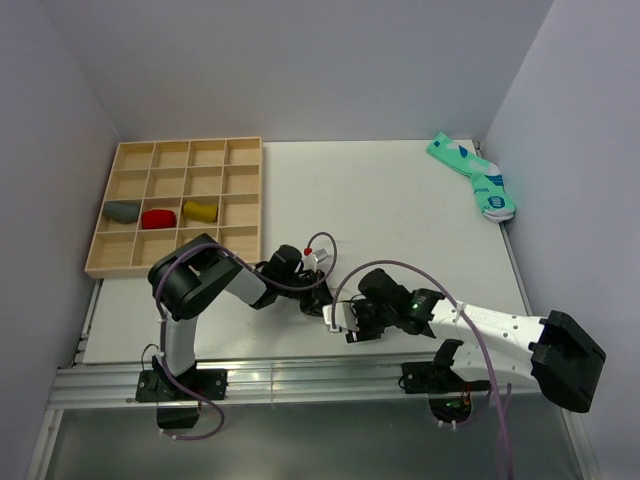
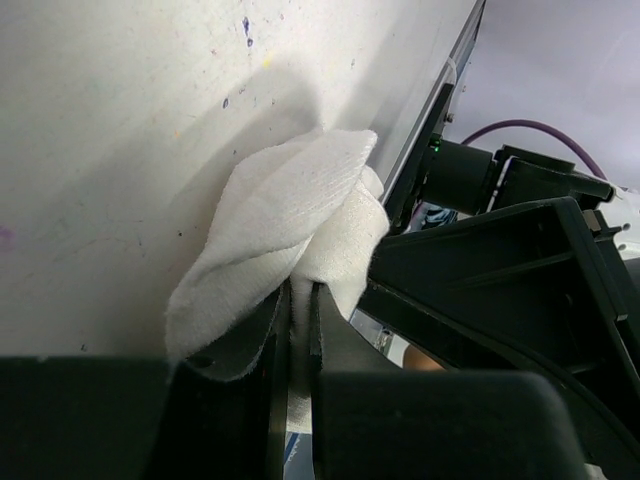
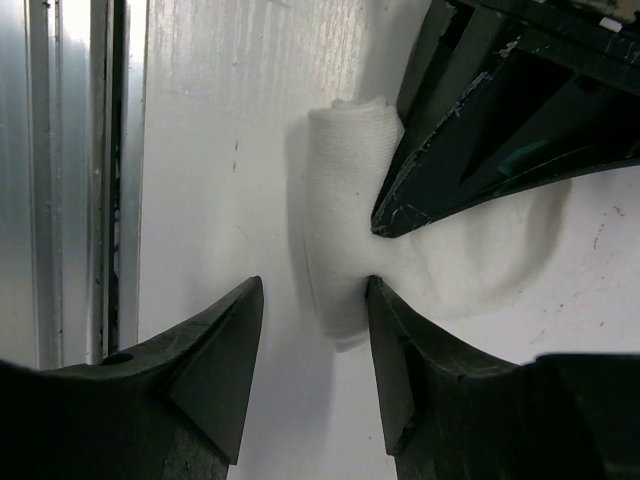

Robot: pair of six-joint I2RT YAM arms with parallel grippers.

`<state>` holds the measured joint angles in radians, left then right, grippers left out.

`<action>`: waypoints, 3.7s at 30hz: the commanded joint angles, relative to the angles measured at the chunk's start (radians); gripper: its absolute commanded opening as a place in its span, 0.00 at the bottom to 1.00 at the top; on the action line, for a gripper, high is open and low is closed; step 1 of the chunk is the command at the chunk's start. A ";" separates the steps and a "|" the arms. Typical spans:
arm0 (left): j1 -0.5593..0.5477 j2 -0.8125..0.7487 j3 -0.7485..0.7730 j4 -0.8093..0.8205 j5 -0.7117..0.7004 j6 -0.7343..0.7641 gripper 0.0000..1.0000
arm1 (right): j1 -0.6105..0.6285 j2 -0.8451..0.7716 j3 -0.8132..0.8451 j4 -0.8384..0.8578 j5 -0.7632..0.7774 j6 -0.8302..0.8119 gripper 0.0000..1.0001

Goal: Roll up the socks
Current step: Roll the sock at the center of the board.

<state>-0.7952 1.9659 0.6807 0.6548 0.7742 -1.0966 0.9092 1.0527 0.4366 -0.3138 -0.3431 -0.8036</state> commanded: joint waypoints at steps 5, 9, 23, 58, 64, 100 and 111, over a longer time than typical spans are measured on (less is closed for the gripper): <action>-0.004 0.070 -0.032 -0.149 -0.061 0.060 0.00 | 0.033 -0.043 -0.010 0.090 0.116 0.020 0.53; -0.001 0.070 -0.029 -0.155 -0.059 0.064 0.00 | 0.043 -0.059 -0.007 0.070 0.121 0.029 0.53; 0.001 0.071 -0.021 -0.167 -0.055 0.070 0.00 | 0.065 0.026 -0.032 0.105 0.104 0.007 0.54; 0.028 -0.551 -0.389 0.015 -0.630 0.178 0.38 | -0.072 0.455 0.339 -0.344 -0.216 0.008 0.20; 0.008 -0.680 -0.512 0.146 -0.662 0.266 0.37 | -0.197 0.664 0.548 -0.560 -0.301 -0.048 0.21; -0.348 -0.449 -0.251 0.063 -0.783 0.696 0.44 | -0.302 1.069 0.861 -0.811 -0.339 -0.003 0.21; -0.349 -0.359 -0.190 0.013 -0.719 0.692 0.37 | -0.308 1.049 0.821 -0.723 -0.318 0.044 0.21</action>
<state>-1.1362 1.5658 0.4450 0.6903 0.0143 -0.4267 0.6060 2.0808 1.2827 -1.1893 -0.7815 -0.7570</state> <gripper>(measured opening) 0.388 0.294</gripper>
